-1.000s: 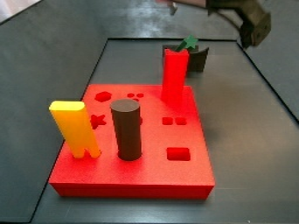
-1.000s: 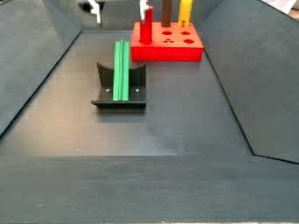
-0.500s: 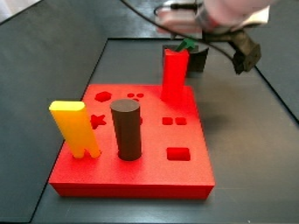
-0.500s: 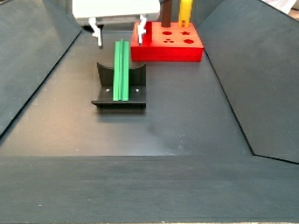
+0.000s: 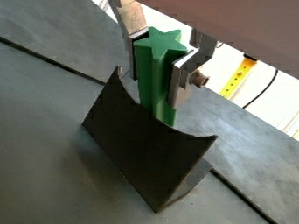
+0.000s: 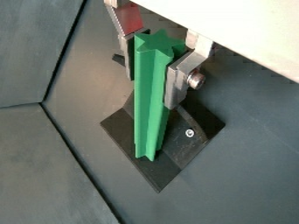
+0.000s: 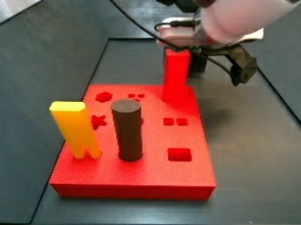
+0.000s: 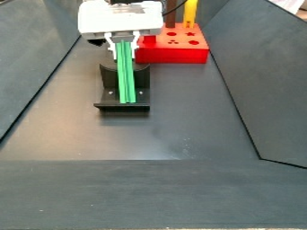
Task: Pick up the star object. Move up. Place the star object on the fixture. Regrasp the star object. Move to above the board. Insert the star object.
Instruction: Move to above the board.
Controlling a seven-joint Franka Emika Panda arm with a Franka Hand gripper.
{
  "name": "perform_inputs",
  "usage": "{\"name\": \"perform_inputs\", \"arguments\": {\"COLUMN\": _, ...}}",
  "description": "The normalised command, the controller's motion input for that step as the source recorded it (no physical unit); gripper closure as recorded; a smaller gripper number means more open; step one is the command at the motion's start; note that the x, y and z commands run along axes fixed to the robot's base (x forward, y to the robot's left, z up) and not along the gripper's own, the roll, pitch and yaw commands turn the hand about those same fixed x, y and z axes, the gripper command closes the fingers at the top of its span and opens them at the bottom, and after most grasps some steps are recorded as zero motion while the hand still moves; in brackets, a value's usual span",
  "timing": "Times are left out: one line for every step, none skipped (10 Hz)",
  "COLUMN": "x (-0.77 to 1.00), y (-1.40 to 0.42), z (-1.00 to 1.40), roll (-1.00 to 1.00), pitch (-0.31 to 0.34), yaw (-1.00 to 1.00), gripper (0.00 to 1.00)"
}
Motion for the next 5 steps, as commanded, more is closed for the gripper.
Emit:
{"name": "perform_inputs", "arguments": {"x": -0.09, "y": -0.02, "z": 1.00, "roll": -0.38, "pitch": 0.233, "yaw": 0.21, "gripper": 1.00}}
{"name": "perform_inputs", "arguments": {"x": -0.08, "y": -0.01, "z": 1.00, "roll": -0.30, "pitch": 0.156, "yaw": 0.22, "gripper": 1.00}}
{"name": "perform_inputs", "arguments": {"x": -0.08, "y": -0.01, "z": 1.00, "roll": -0.21, "pitch": 0.078, "yaw": 0.22, "gripper": 1.00}}
{"name": "perform_inputs", "arguments": {"x": -0.08, "y": -0.01, "z": 1.00, "roll": -0.13, "pitch": 0.021, "yaw": 0.20, "gripper": 1.00}}
{"name": "perform_inputs", "arguments": {"x": -0.08, "y": -0.01, "z": 1.00, "roll": -0.08, "pitch": -0.020, "yaw": 0.17, "gripper": 1.00}}
